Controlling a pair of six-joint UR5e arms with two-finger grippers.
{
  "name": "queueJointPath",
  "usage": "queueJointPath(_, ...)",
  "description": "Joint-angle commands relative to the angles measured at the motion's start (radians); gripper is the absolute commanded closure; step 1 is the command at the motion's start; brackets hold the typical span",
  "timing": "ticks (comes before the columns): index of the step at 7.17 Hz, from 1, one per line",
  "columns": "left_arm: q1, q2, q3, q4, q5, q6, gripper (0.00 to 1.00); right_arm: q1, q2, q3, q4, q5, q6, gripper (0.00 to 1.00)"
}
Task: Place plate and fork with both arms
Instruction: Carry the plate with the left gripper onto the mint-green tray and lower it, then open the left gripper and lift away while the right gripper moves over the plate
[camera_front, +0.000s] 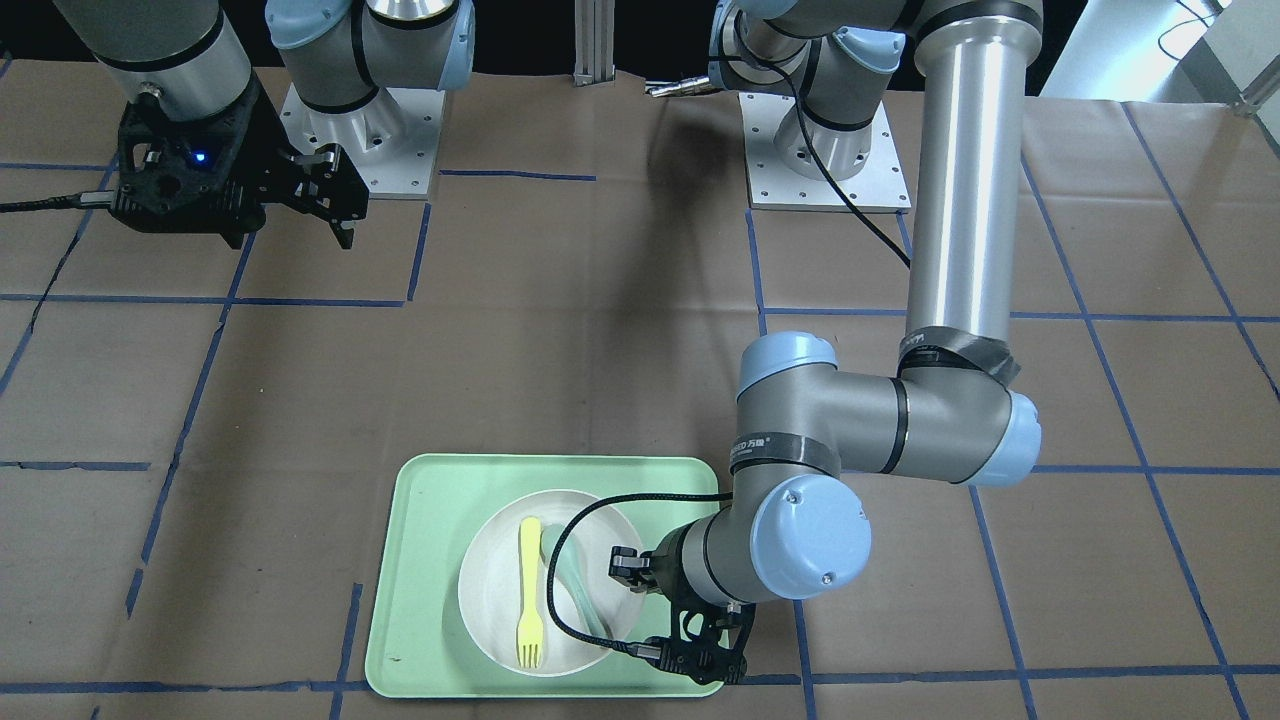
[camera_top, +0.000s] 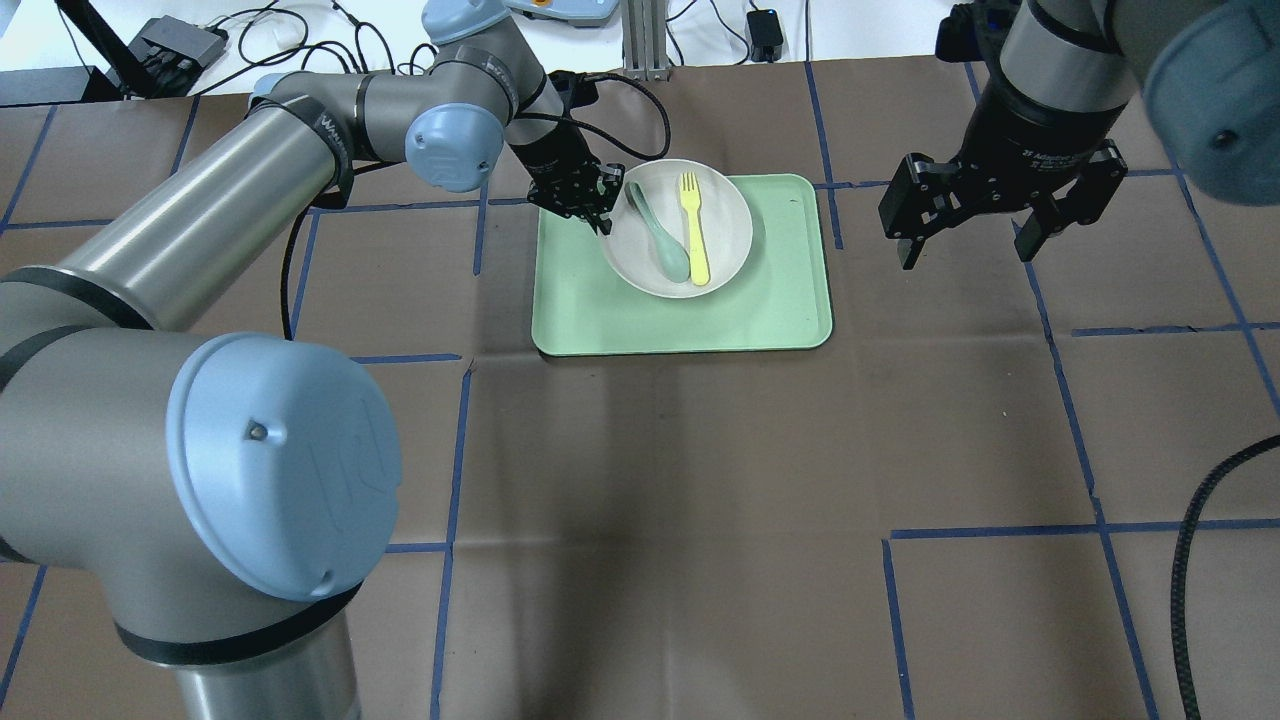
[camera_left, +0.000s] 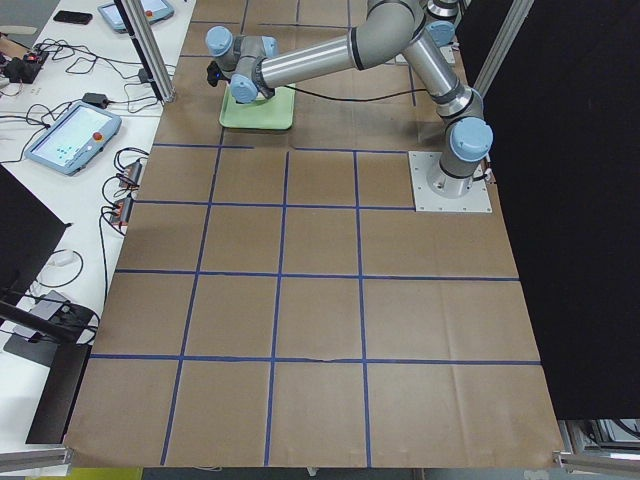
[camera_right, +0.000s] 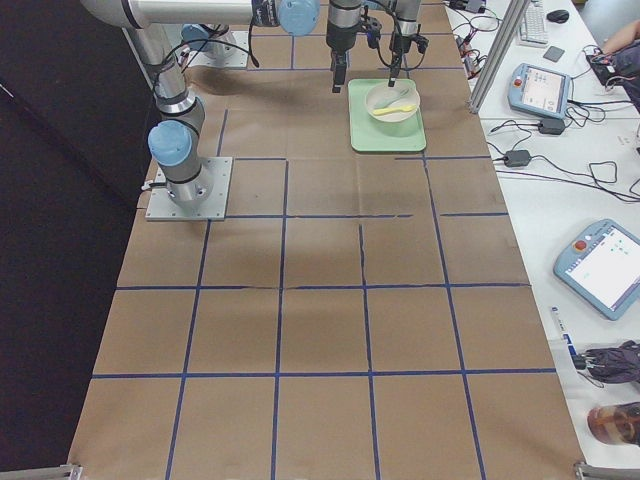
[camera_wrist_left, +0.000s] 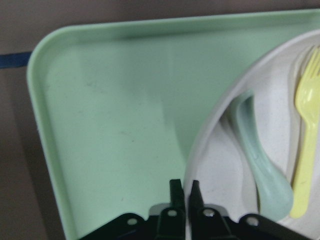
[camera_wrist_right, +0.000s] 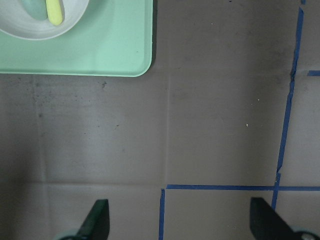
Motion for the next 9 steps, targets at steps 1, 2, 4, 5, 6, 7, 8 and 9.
queueJointPath(1,-0.002,-0.011,0.017,-0.011,0.007,-0.007,0.97,0.000,0.000,0.000,0.000,0.000,0.000,0.00)
queueJointPath(2,-0.002,-0.012,0.005,-0.012,0.007,-0.019,0.94,0.000,0.000,0.000,0.000,0.000,0.000,0.00)
queueJointPath(4,0.002,-0.017,0.005,-0.014,0.007,-0.034,0.75,0.000,0.000,0.000,0.000,0.000,0.000,0.00)
queueJointPath(5,0.001,-0.017,0.003,-0.024,0.010,-0.034,0.25,0.000,0.000,0.002,0.000,0.000,-0.002,0.00)
queueJointPath(6,0.002,0.001,0.002,-0.053,0.012,-0.034,0.01,0.000,0.001,0.002,0.000,0.000,-0.003,0.00)
queueJointPath(7,0.009,0.035,0.003,-0.122,0.060,-0.034,0.01,-0.003,0.003,0.002,-0.009,-0.002,-0.044,0.00)
queueJointPath(8,0.009,0.105,0.002,-0.196,0.120,-0.031,0.01,-0.009,0.003,0.000,-0.011,0.001,-0.051,0.00)
queueJointPath(9,0.009,0.179,0.002,-0.306,0.137,-0.021,0.01,-0.015,0.009,-0.005,-0.021,0.005,-0.048,0.00)
